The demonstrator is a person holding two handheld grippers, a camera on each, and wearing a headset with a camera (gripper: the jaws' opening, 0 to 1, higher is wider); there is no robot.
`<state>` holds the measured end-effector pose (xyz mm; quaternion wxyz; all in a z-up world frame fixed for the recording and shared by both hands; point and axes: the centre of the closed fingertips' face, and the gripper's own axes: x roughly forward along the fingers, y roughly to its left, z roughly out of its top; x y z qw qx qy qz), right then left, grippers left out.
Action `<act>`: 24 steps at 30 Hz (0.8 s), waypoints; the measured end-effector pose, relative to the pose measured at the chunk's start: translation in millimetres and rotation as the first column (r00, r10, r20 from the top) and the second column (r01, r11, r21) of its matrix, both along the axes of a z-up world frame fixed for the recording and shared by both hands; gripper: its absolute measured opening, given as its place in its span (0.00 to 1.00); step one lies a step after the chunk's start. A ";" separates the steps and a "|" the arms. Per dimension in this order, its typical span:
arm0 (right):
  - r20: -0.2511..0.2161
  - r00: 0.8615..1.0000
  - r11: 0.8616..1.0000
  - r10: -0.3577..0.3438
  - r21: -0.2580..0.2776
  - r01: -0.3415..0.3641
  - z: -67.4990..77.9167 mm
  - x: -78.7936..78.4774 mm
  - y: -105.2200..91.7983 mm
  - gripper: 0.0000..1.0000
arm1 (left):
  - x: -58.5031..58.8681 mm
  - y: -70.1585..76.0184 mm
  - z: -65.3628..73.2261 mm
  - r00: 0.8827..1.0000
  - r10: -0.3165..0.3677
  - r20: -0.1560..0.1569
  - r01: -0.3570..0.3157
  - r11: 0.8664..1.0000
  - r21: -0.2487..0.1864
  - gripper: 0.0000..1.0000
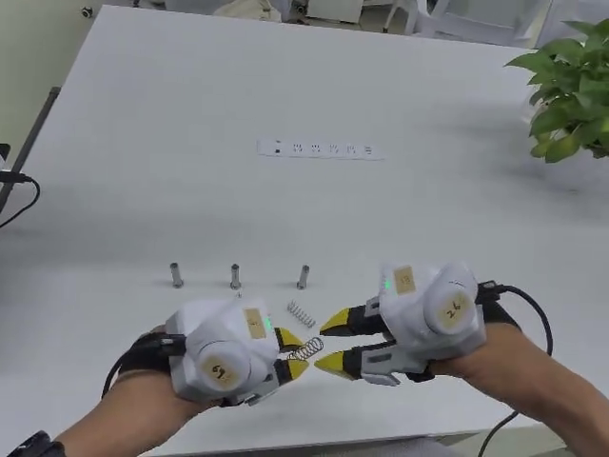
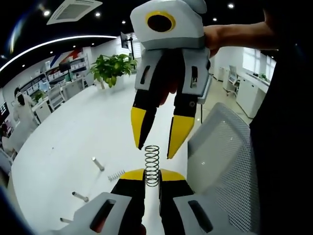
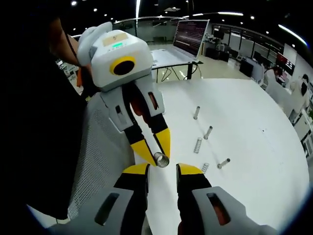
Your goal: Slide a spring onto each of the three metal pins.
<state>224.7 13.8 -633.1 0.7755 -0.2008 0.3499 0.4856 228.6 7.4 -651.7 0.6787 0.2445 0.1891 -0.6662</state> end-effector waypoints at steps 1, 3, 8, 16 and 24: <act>0.000 1.000 1.000 0.009 -0.006 -0.009 -0.3 -0.4 0.0 0.20 | -1.0 -0.6 0.3 1.000 -0.005 0.001 0.005 1.000 0.000 0.02; 0.006 0.999 0.999 0.038 -0.027 -0.037 -0.7 -1.0 0.0 0.19 | -3.5 -1.5 -0.2 1.000 -0.019 0.011 0.019 1.000 0.007 0.02; 0.007 0.994 0.992 0.111 -0.063 -0.111 -3.5 -4.5 0.7 0.20 | -6.6 -2.7 0.5 0.999 -0.037 0.014 0.037 0.999 0.009 0.02; 0.004 0.985 0.982 0.170 -0.083 -0.169 -5.5 -6.6 3.0 0.18 | -9.5 -4.0 1.7 0.999 -0.047 0.017 0.047 0.999 0.007 0.02; -0.006 0.977 0.974 0.211 -0.078 -0.211 -8.7 -13.1 8.5 0.12 | -13.1 -5.5 2.4 0.998 -0.058 0.019 0.058 0.998 0.009 0.02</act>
